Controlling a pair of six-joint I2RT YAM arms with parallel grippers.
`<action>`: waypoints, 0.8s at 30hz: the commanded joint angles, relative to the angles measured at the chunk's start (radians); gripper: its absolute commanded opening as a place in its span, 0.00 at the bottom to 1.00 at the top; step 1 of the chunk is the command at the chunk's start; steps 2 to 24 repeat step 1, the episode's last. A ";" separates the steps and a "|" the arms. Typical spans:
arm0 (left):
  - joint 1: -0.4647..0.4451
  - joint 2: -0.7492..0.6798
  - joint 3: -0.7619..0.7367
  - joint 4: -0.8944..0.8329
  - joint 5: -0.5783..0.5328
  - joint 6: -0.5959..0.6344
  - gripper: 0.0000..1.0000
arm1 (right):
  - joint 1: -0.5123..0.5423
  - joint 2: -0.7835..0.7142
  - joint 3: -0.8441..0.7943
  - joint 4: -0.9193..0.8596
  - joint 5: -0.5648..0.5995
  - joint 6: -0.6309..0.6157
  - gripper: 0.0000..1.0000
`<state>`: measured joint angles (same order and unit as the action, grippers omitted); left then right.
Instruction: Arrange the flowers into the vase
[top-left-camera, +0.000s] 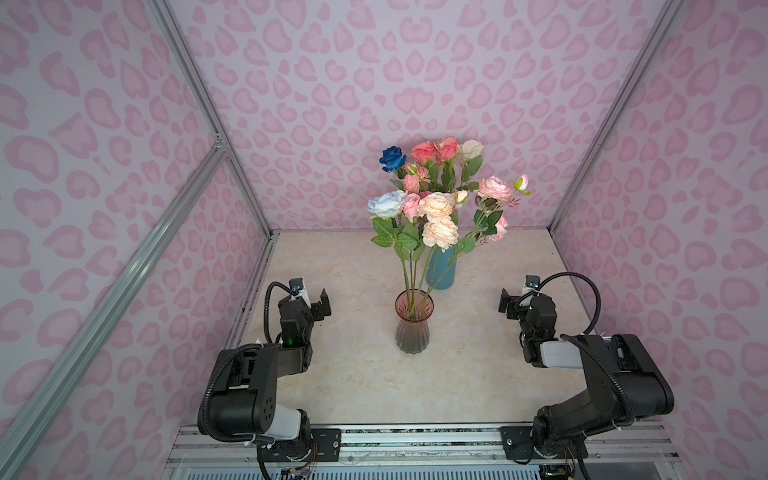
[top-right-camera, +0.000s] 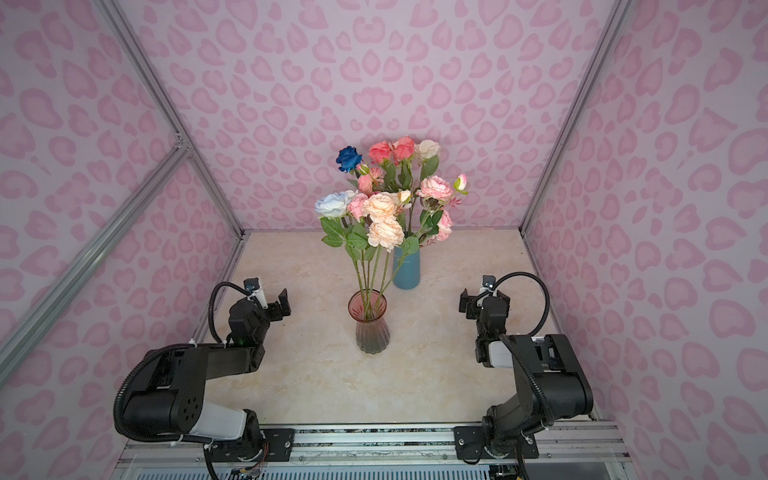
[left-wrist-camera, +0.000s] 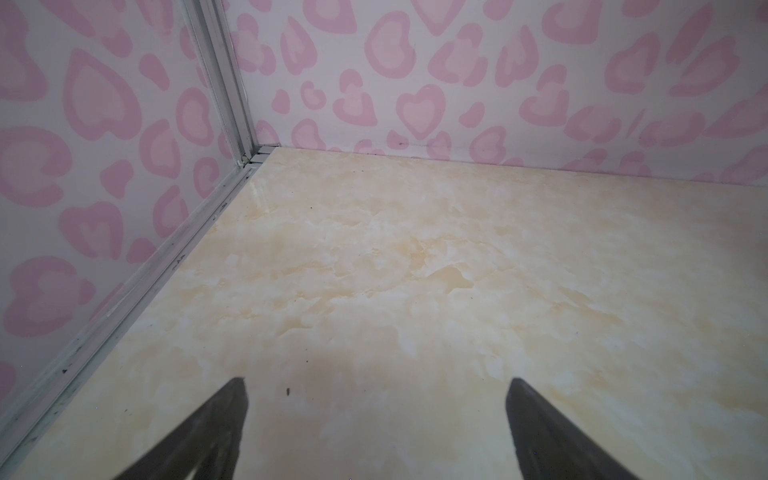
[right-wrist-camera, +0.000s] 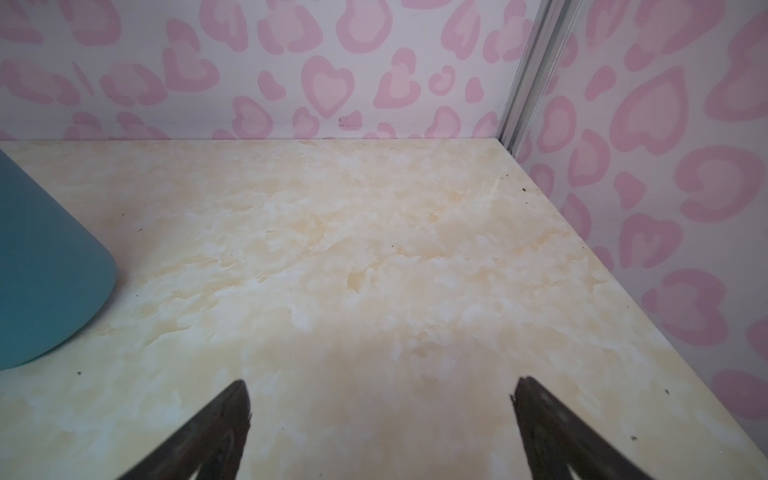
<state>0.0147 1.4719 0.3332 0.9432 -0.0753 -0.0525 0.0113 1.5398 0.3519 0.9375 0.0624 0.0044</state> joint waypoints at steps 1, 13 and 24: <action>0.002 0.005 0.008 0.012 0.005 0.004 0.98 | 0.001 0.000 0.001 0.007 0.004 0.002 1.00; 0.002 0.005 0.008 0.012 0.005 0.004 0.98 | 0.001 0.000 0.001 0.007 0.004 0.002 1.00; 0.002 0.005 0.008 0.012 0.005 0.004 0.98 | 0.001 0.000 0.001 0.007 0.004 0.002 1.00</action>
